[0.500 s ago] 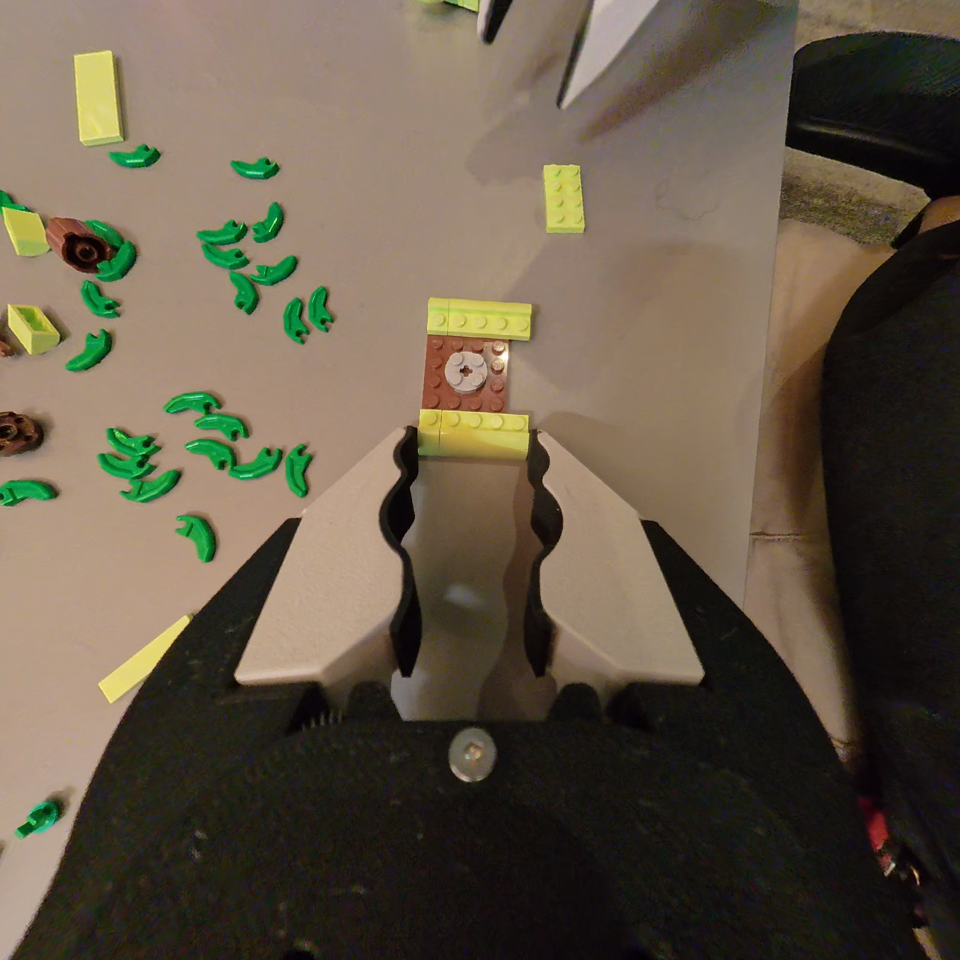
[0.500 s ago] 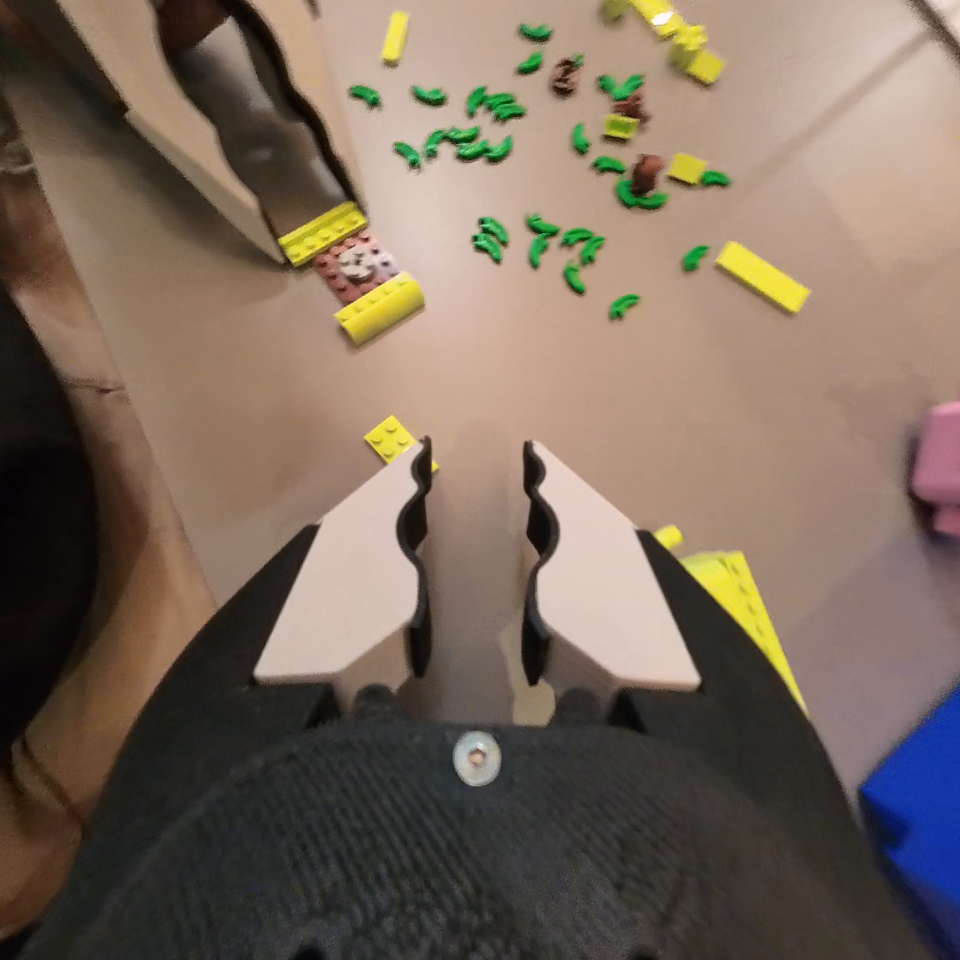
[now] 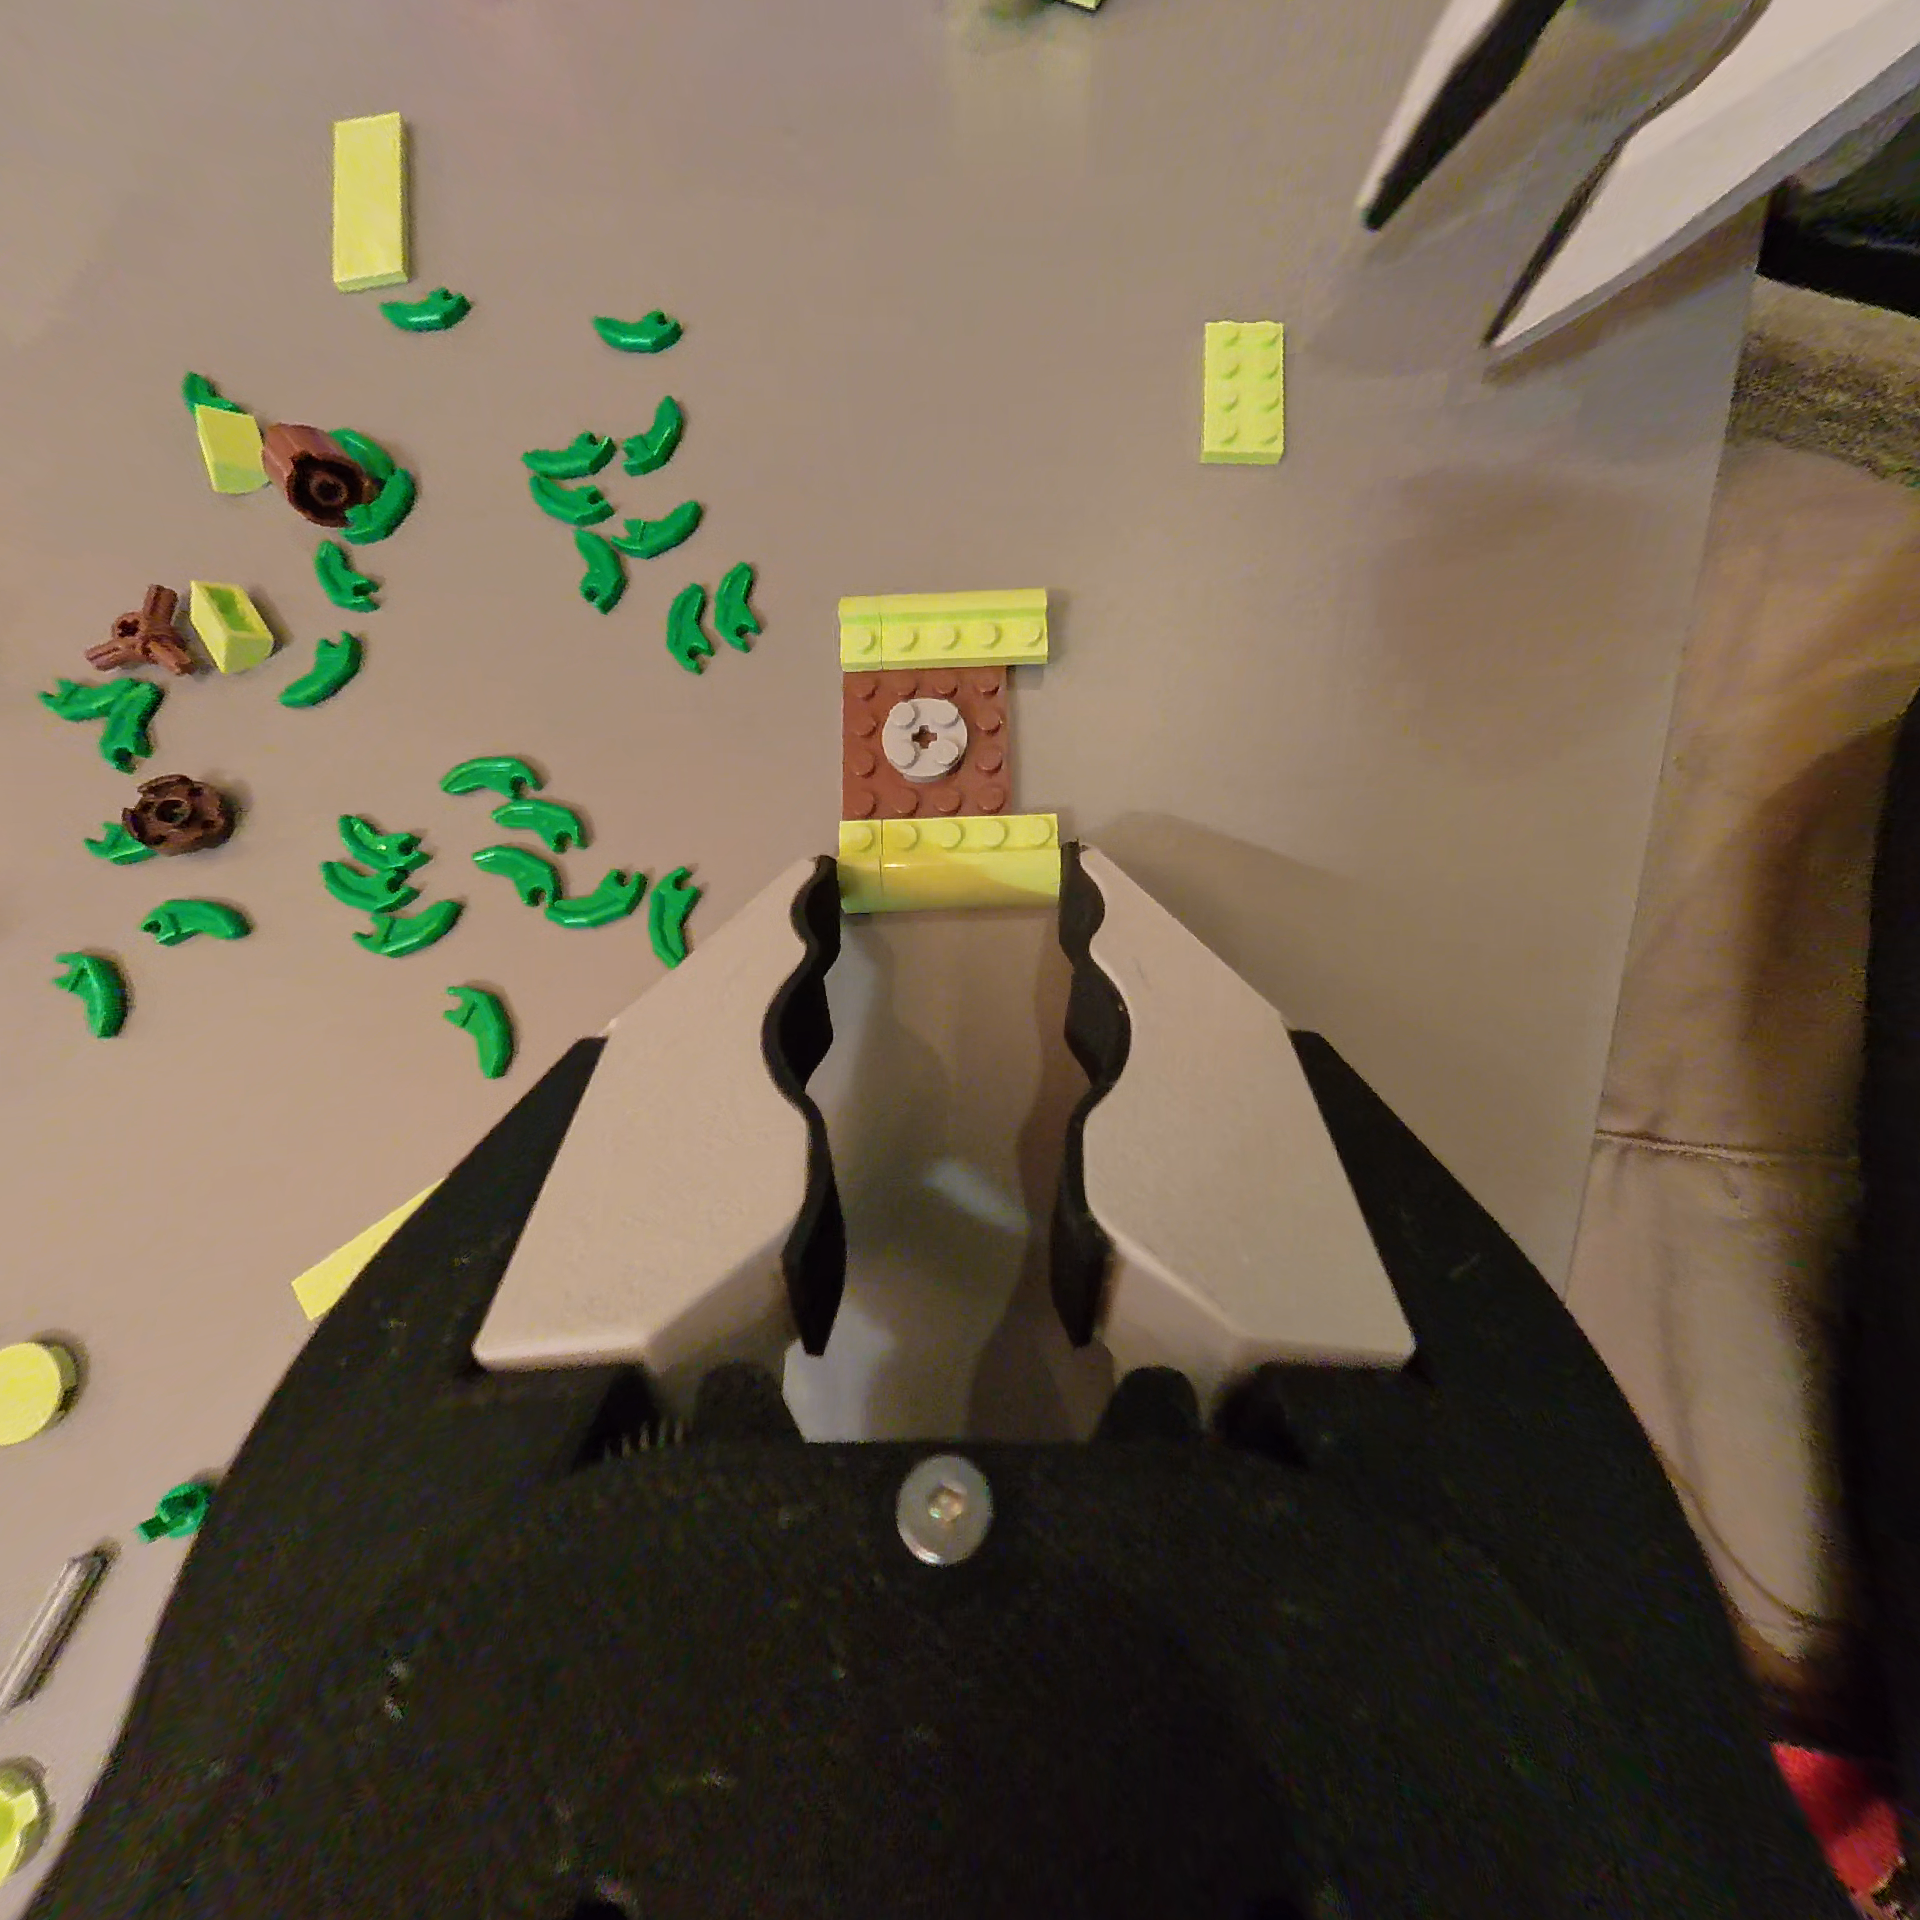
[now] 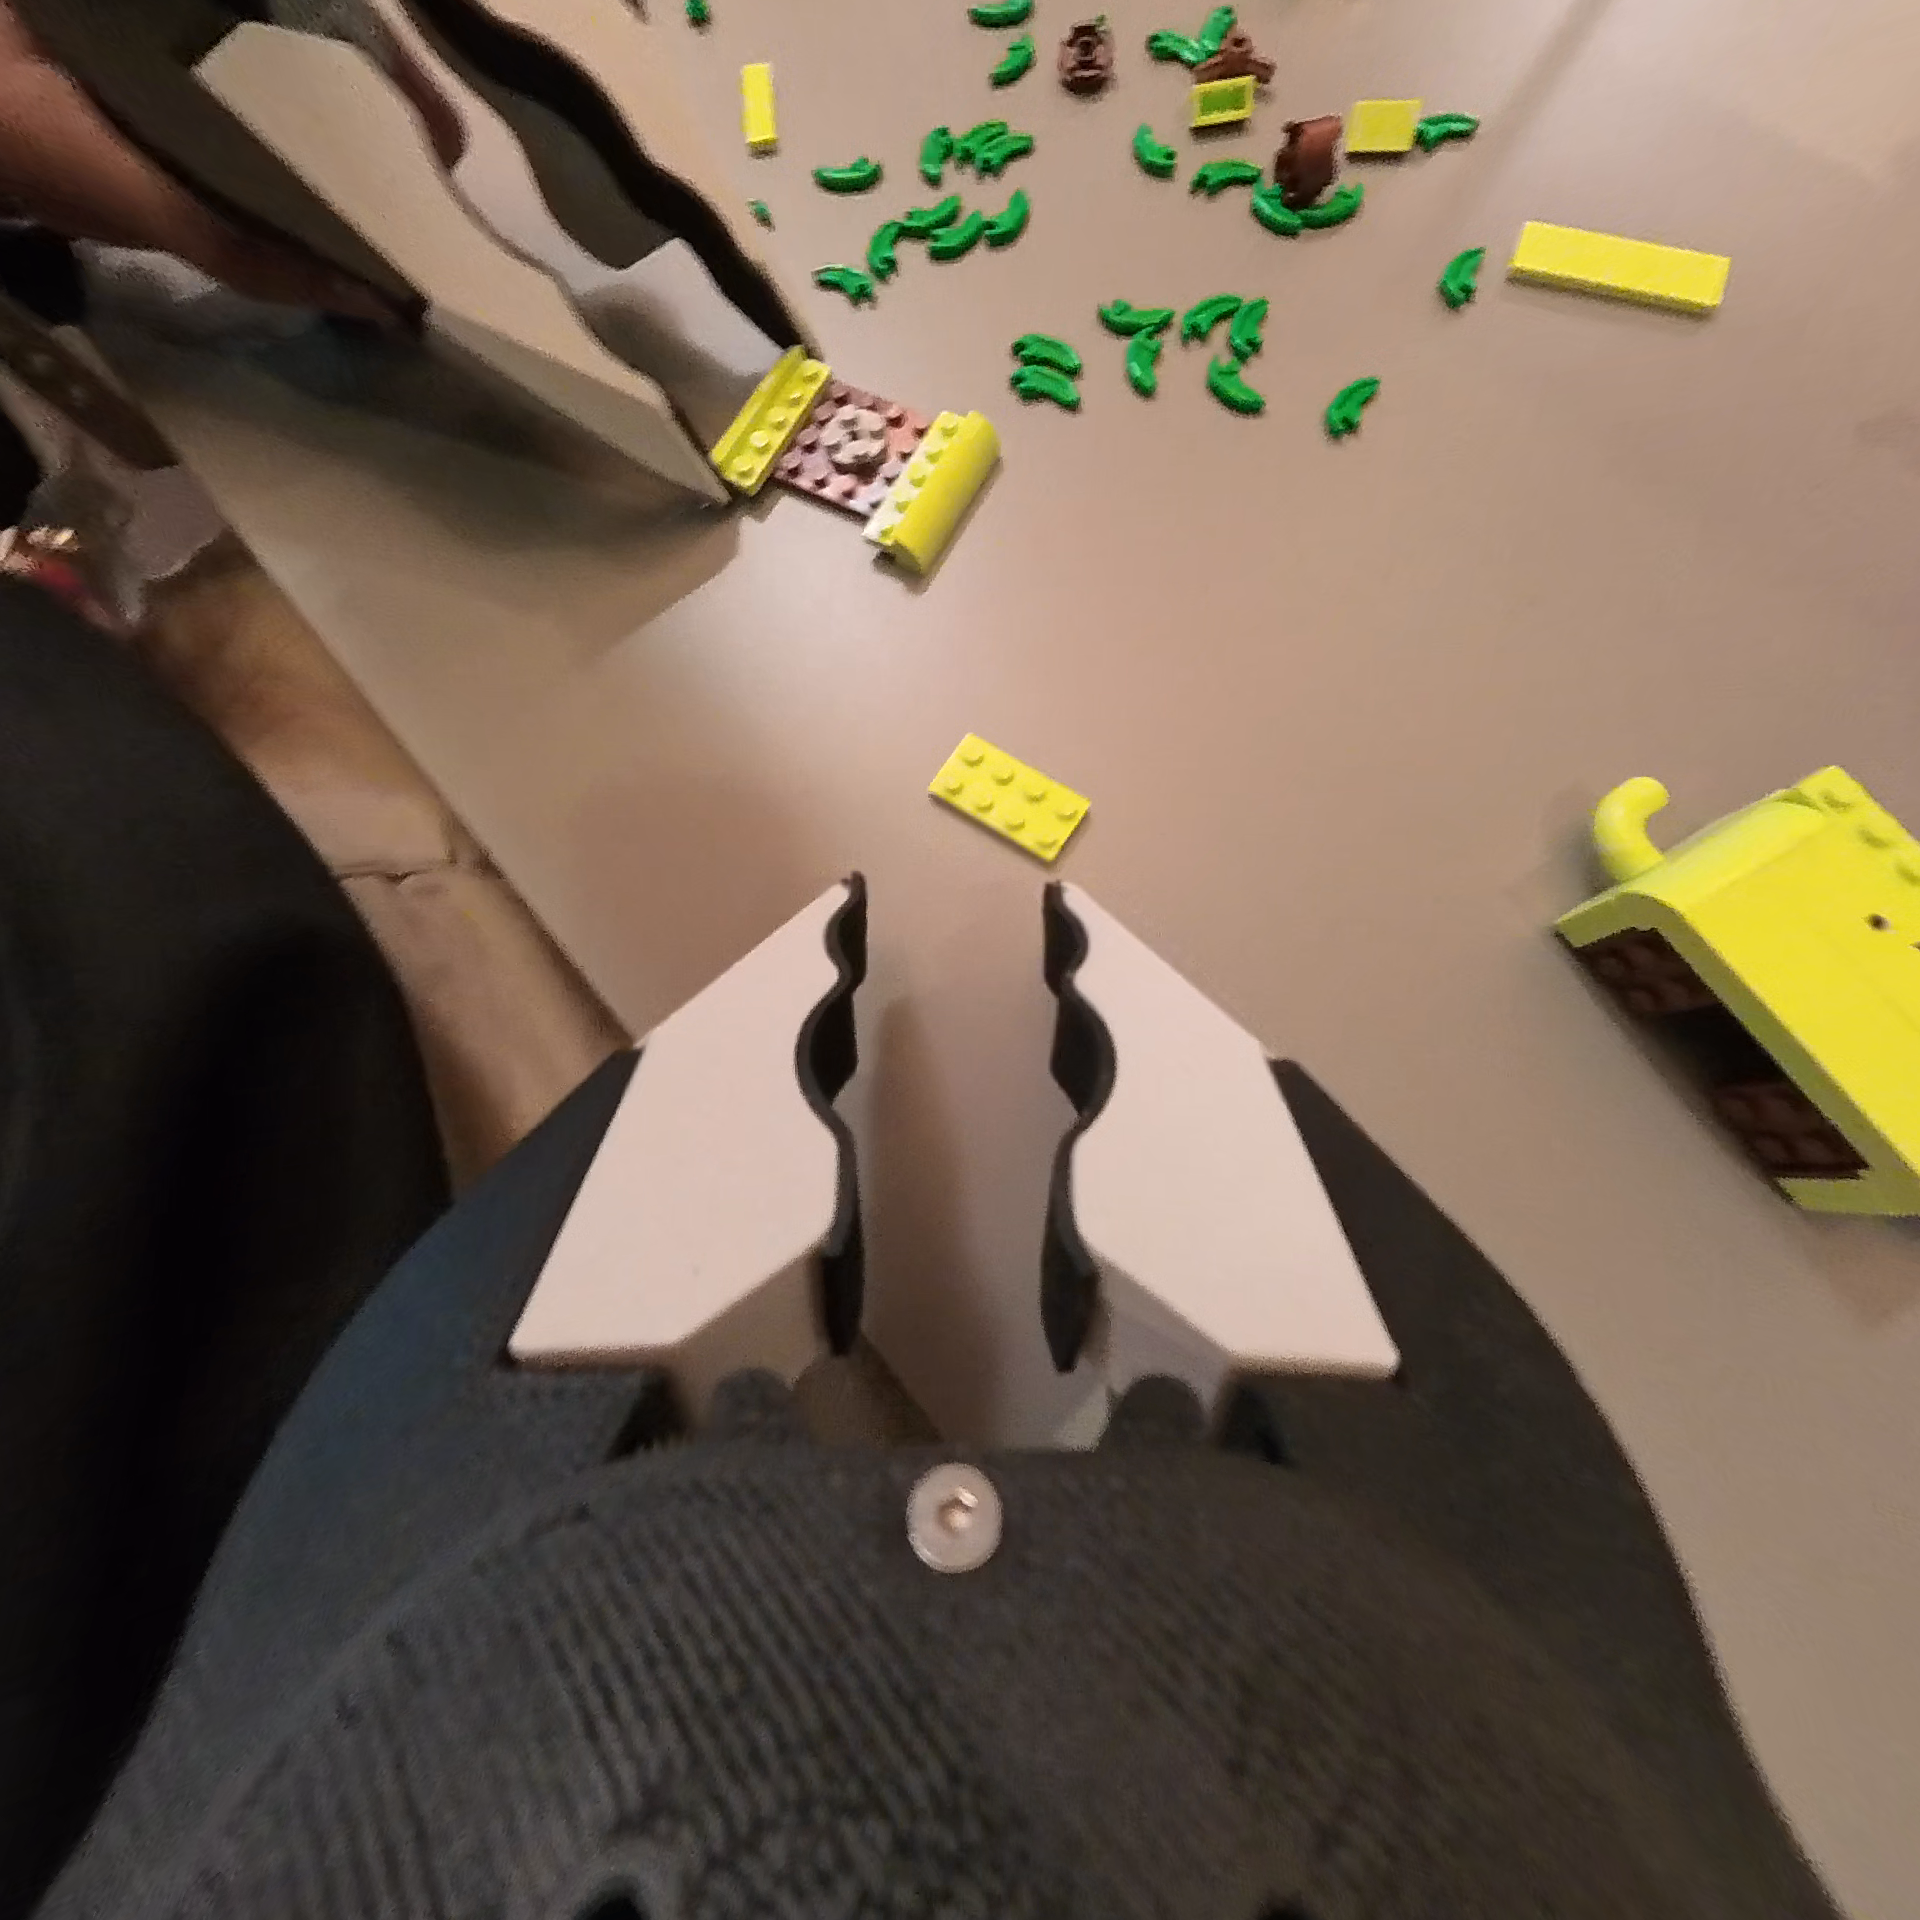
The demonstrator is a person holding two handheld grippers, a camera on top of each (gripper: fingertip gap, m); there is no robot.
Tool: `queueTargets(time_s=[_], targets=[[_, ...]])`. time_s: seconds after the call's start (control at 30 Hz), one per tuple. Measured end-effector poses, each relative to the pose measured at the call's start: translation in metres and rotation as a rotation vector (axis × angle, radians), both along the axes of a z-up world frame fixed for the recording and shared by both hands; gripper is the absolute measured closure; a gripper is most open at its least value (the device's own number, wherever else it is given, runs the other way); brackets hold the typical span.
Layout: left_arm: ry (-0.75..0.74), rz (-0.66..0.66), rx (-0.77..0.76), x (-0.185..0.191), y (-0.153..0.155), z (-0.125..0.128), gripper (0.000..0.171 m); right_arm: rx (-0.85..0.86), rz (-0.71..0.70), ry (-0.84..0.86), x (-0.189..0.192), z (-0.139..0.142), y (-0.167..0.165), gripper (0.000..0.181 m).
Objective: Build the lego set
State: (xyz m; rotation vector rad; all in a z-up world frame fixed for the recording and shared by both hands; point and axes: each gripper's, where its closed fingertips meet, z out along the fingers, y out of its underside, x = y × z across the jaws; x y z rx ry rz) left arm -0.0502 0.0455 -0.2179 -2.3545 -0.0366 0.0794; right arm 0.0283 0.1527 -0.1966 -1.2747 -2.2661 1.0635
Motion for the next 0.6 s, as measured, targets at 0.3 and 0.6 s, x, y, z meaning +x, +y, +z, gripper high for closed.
queueTargets(time_s=[0.3,0.6], targets=[[-0.02,0.0,-0.001,0.0,0.0,0.0,0.127,-0.102,0.147,-0.031,0.021,-0.004,-0.025,0.128],[0.018,0.0,0.002,0.0,0.0,0.0,0.128,0.131,0.105,-0.003,0.018,-0.017,-0.014,0.158]])
